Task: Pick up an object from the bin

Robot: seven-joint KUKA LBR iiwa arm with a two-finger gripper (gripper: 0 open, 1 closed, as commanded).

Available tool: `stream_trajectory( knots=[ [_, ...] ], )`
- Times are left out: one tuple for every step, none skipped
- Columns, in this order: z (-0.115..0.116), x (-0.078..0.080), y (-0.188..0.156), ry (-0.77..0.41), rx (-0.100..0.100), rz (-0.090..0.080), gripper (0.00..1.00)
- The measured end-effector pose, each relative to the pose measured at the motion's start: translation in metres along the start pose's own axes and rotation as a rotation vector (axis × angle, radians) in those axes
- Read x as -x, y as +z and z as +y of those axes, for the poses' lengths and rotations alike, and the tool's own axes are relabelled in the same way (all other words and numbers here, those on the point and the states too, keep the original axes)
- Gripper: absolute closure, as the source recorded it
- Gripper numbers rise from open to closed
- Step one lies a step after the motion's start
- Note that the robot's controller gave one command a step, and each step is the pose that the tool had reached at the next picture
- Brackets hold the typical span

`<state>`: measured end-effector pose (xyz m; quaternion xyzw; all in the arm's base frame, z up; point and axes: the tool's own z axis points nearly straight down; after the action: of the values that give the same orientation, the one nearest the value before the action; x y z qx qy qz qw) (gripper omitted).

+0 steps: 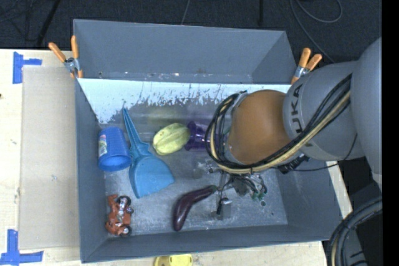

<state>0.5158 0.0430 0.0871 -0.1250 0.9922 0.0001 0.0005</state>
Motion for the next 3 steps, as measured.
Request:
stream_trajectory(
  knots=[
    [0.042, 0.005, 0.014, -0.050, 0.001, 0.003, 1.00],
    [0.042, 0.005, 0.014, -0.050, 0.001, 0.003, 1.00],
    [0.013, -0.004, -0.108, -0.002, 0.000, 0.000, 1.00]
  ],
)
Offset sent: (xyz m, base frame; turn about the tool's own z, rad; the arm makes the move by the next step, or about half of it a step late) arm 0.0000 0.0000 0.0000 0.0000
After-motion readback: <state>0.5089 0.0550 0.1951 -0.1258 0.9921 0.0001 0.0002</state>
